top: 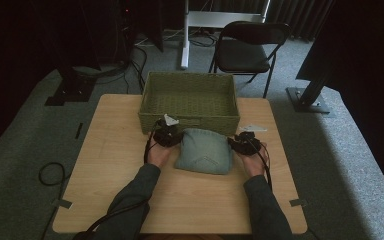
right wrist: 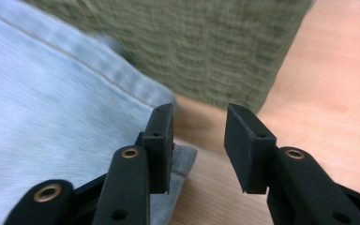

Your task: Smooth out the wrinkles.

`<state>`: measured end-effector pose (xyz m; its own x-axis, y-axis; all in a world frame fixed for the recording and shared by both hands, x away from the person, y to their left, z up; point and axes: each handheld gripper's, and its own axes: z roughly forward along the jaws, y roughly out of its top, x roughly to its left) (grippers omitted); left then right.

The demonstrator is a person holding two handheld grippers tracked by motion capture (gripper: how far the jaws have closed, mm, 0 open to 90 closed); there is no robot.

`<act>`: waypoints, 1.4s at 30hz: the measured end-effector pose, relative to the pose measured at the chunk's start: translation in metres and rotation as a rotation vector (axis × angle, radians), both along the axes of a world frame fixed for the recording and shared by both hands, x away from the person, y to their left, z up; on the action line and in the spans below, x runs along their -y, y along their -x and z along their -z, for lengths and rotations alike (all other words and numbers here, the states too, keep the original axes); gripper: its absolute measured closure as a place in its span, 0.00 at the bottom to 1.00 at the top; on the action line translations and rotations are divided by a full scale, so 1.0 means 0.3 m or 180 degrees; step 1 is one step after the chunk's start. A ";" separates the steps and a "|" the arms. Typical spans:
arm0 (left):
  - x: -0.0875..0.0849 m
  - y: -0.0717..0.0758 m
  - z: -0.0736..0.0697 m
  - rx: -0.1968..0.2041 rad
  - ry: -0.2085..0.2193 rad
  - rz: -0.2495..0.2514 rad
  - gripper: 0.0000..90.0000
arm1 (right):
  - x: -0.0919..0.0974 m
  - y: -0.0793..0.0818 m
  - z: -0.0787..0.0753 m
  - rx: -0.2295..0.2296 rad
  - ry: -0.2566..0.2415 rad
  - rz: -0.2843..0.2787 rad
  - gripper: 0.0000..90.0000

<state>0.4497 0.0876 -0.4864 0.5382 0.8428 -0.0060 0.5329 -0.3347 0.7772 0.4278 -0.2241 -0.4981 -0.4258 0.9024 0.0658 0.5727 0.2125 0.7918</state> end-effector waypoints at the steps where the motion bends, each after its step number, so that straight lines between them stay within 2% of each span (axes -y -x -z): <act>1: -0.006 0.008 -0.009 0.0035 0.0018 -0.0011 0.71 | 0.004 0.014 -0.022 0.0065 -0.0016 -0.0019 0.69; 4: -0.030 0.028 -0.039 0.0140 0.0110 -0.0069 0.69 | 0.004 0.061 -0.085 0.0274 -0.0089 -0.0157 0.69; 7: -0.049 0.049 -0.075 0.0206 0.0221 -0.0108 0.69 | -0.017 0.102 -0.121 0.0380 -0.0078 -0.0343 0.68; 9: -0.045 0.078 -0.095 0.0272 0.0278 0.0009 0.70 | -0.033 0.119 -0.126 0.0398 -0.0053 -0.0439 0.68; 10: -0.033 0.103 -0.102 0.0313 0.0277 0.0138 0.70 | -0.041 0.126 -0.124 0.0394 -0.0055 -0.0482 0.68; 13: 0.011 0.153 -0.097 0.0406 0.0208 0.0421 0.69 | -0.065 0.134 -0.098 0.0341 -0.0037 -0.0596 0.67; 14: 0.011 0.153 -0.097 0.0406 0.0208 0.0421 0.68 | -0.065 0.134 -0.098 0.0341 -0.0037 -0.0596 0.67; 15: 0.052 0.180 -0.076 0.0466 0.0179 0.0575 0.68 | -0.073 0.134 -0.086 0.0315 -0.0021 -0.0624 0.66; 16: 0.072 0.190 -0.062 0.0509 0.0129 0.0647 0.66 | -0.091 0.132 -0.057 0.0257 -0.0018 -0.0688 0.63; 17: 0.095 0.196 -0.040 0.0586 0.0005 0.0738 0.65 | -0.099 0.129 -0.045 0.0222 -0.0010 -0.0711 0.62; 18: 0.108 0.195 -0.025 0.0616 -0.0074 0.0782 0.64 | -0.110 0.124 -0.031 0.0166 0.0013 -0.0727 0.60; 19: 0.118 0.188 -0.007 0.0623 -0.0209 0.0798 0.64 | -0.117 0.119 -0.023 0.0127 0.0031 -0.0734 0.60; 20: 0.118 0.188 -0.007 0.0623 -0.0209 0.0798 0.65 | -0.117 0.119 -0.023 0.0127 0.0031 -0.0734 0.60; 21: 0.121 0.158 0.029 0.0573 -0.0257 0.0662 0.65 | -0.124 0.111 -0.013 0.0079 0.0074 -0.0734 0.60; 22: 0.117 0.147 0.039 0.0556 -0.0262 0.0608 0.66 | -0.133 0.095 0.008 0.0039 0.0184 -0.0714 0.61; 25: 0.094 0.101 0.074 0.0452 -0.0253 0.0432 0.68 | -0.131 0.077 0.027 -0.0003 0.0245 -0.0684 0.63; 29: 0.077 0.072 0.094 0.0363 -0.0235 0.0364 0.68 | -0.115 0.053 0.048 -0.0110 0.0175 -0.0615 0.62; 32: 0.075 0.065 0.097 0.0331 -0.0244 0.0357 0.67 | -0.114 0.047 0.054 -0.0126 0.0171 -0.0607 0.62; 36: 0.053 0.054 0.092 0.0228 -0.0096 0.0310 0.65 | -0.111 0.041 0.055 -0.0153 0.0174 -0.0589 0.60; 38: 0.046 0.054 0.087 0.0222 -0.0070 0.0305 0.64 | -0.108 0.040 0.053 -0.0151 0.0167 -0.0586 0.59; 42: -0.014 0.035 0.051 0.0253 0.0107 0.0109 0.63 | -0.083 0.034 0.033 -0.0115 0.0093 -0.0513 0.55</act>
<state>0.4392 0.0918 -0.5016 0.5664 0.8240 0.0100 0.4577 -0.3247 0.8277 0.4176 -0.1992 -0.5080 -0.5630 0.8244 0.0586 0.5574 0.3264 0.7634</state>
